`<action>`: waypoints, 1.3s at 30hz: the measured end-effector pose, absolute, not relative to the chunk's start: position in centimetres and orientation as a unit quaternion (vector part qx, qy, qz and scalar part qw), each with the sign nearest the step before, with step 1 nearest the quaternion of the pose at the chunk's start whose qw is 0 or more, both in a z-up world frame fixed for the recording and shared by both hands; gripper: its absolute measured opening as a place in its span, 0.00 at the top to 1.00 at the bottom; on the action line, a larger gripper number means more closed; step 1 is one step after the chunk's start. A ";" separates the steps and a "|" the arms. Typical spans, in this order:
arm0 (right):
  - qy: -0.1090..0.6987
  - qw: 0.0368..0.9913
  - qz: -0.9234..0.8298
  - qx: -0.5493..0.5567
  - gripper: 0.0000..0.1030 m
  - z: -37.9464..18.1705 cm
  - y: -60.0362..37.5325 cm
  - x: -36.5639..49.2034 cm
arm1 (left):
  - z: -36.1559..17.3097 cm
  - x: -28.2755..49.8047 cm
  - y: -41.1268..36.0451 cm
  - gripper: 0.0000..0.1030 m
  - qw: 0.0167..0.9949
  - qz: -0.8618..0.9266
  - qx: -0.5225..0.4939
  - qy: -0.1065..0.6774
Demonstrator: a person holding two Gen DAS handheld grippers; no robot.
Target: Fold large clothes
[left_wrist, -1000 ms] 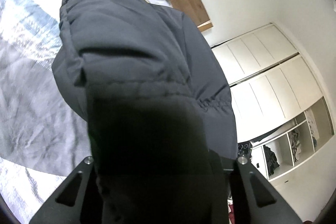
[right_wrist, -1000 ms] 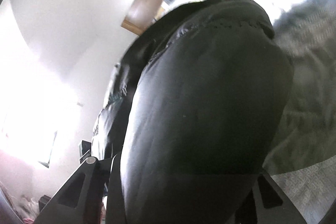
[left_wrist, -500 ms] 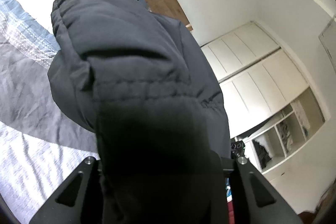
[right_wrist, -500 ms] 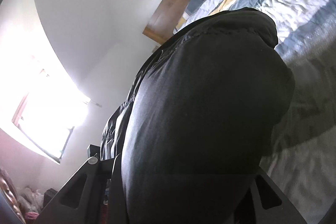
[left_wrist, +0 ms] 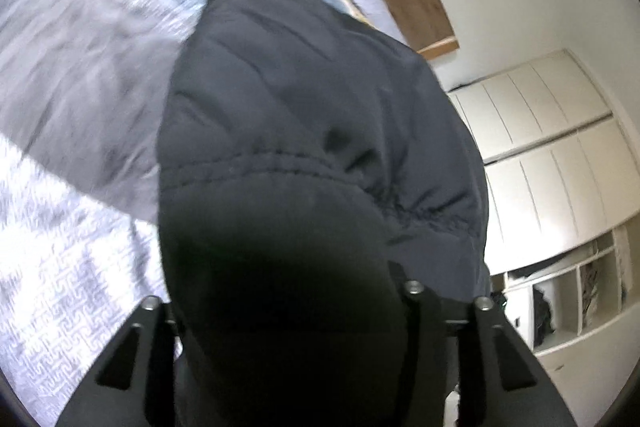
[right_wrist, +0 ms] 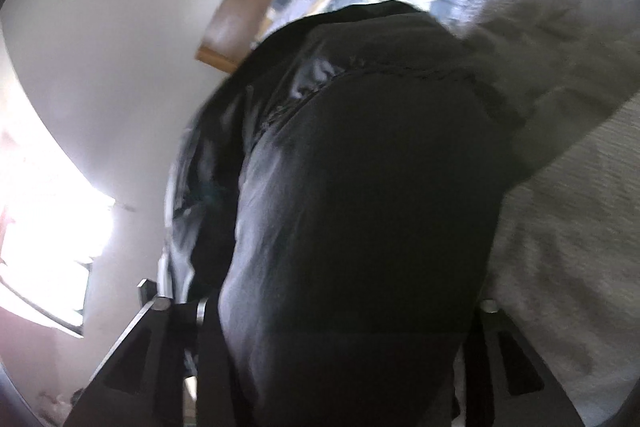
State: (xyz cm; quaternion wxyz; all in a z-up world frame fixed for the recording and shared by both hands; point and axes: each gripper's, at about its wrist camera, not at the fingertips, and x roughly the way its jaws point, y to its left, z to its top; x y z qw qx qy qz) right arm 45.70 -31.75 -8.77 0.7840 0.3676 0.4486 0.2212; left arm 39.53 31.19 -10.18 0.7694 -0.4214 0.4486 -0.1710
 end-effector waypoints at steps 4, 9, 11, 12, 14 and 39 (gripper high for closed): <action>0.461 0.797 0.169 0.352 0.11 -8.9 -32.4 45.0 | -11.6 39.3 33.9 0.42 0.757 -0.151 -0.457 0.442; 0.438 0.827 0.116 0.334 0.00 -7.2 -35.1 45.5 | -10.0 36.2 37.0 0.37 0.761 -0.103 -0.484 0.420; 0.424 0.837 0.093 0.332 0.00 -5.8 -36.3 44.2 | -8.8 34.1 39.2 0.36 0.765 -0.069 -0.514 0.382; 0.420 0.842 0.083 0.327 0.00 -5.3 -36.8 44.0 | -8.1 32.9 40.6 0.34 0.766 -0.044 -0.529 0.363; 0.412 0.851 0.067 0.319 0.00 -4.1 -37.7 41.8 | -7.0 30.5 42.2 0.34 0.777 -0.009 -0.521 0.352; 0.356 0.927 0.077 0.089 0.00 2.5 -21.8 18.1 | 7.4 6.1 16.3 0.32 0.940 0.120 -0.113 0.298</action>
